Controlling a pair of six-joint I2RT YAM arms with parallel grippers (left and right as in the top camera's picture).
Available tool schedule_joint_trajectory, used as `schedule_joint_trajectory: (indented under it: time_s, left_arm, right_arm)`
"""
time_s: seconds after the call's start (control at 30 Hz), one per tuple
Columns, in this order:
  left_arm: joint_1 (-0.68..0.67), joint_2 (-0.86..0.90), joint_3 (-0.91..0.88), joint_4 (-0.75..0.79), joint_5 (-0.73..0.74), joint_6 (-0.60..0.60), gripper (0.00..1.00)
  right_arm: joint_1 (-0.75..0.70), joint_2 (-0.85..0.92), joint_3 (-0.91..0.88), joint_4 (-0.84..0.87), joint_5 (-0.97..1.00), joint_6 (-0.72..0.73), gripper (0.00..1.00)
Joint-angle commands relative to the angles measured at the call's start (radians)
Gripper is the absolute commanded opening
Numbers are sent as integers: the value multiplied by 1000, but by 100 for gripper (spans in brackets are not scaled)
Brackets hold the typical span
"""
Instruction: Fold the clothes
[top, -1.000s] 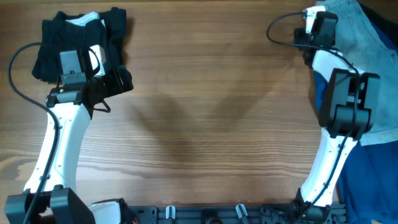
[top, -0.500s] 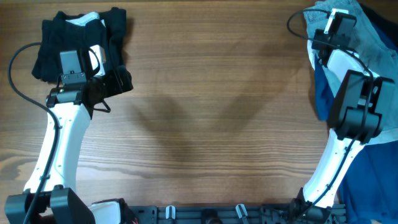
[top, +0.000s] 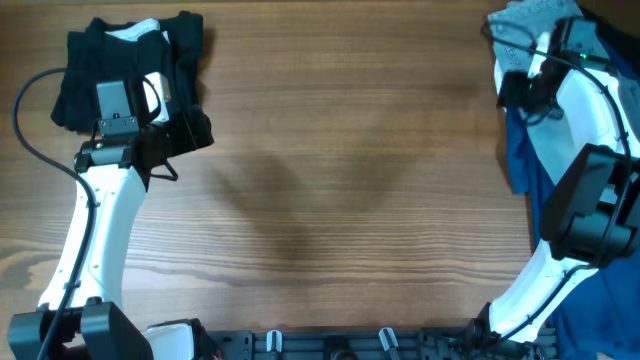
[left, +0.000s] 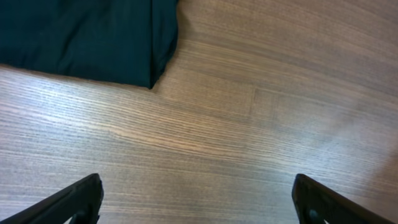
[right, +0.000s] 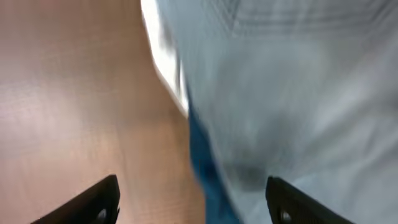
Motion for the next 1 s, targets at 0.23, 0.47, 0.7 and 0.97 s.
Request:
schedule_joint_trajectory:
  time_s: [0.23, 0.47, 0.7, 0.97]
  left_arm:
    - [3, 5, 16, 3, 9, 12, 99]
    - [3, 5, 16, -1, 8, 12, 100]
    - [3, 5, 16, -3, 8, 12, 100]
    - [3, 5, 16, -4, 8, 12, 100]
  right_arm:
    - [-3, -5, -13, -39, 161, -140, 77]
    - [-3, 0, -56, -8, 162, -142, 76]
    - [-37, 0, -97, 69, 162, -159, 60]
    - [-53, 28, -98, 85, 123, -158, 58]
